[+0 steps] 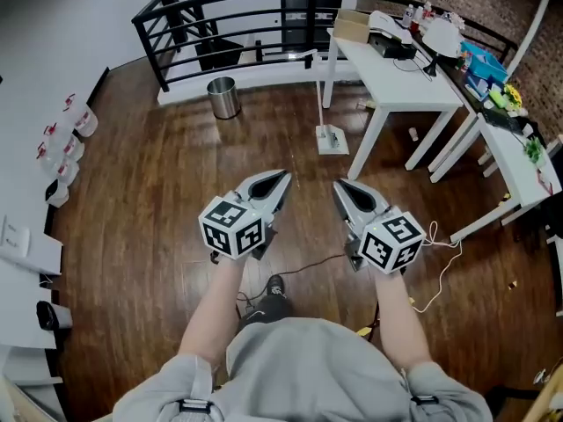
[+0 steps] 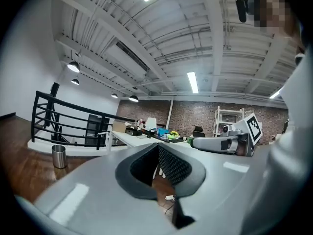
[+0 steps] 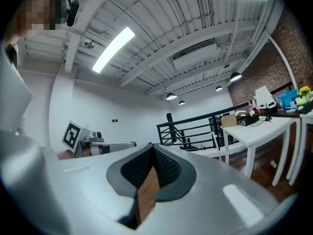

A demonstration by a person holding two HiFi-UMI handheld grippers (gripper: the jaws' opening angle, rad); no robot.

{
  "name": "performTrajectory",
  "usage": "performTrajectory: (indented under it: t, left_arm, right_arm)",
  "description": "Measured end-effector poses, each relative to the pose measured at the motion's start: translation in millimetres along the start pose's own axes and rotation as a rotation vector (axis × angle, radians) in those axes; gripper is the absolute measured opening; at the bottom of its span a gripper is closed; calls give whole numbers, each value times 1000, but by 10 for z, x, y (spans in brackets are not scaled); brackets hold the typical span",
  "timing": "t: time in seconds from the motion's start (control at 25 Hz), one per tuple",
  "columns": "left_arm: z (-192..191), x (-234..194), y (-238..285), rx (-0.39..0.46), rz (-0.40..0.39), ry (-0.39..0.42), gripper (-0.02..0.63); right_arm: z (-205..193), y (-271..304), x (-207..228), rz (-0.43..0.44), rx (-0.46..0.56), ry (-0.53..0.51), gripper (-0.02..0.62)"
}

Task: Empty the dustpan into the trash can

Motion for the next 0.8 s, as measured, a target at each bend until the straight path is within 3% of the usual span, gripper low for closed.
performTrajectory:
  t: [0.4, 0.8]
  left_arm:
    - [382, -1326, 779, -32, -91, -38, 0]
    - [645, -2136, 1510, -38, -118, -24, 0]
  right_arm:
    - [509, 1289, 680, -92, -9, 2, 0]
    - [796, 2166, 1362, -133, -17, -27, 0]
Point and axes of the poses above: the fingertips, and each gripper's own axes: y forward along the fingers, x to its right, z out of its top, the point moved 9 cm from there along -y, backward along the fingers, and after that the axes turned 7 degrees about -x, right-handed, at the moved point
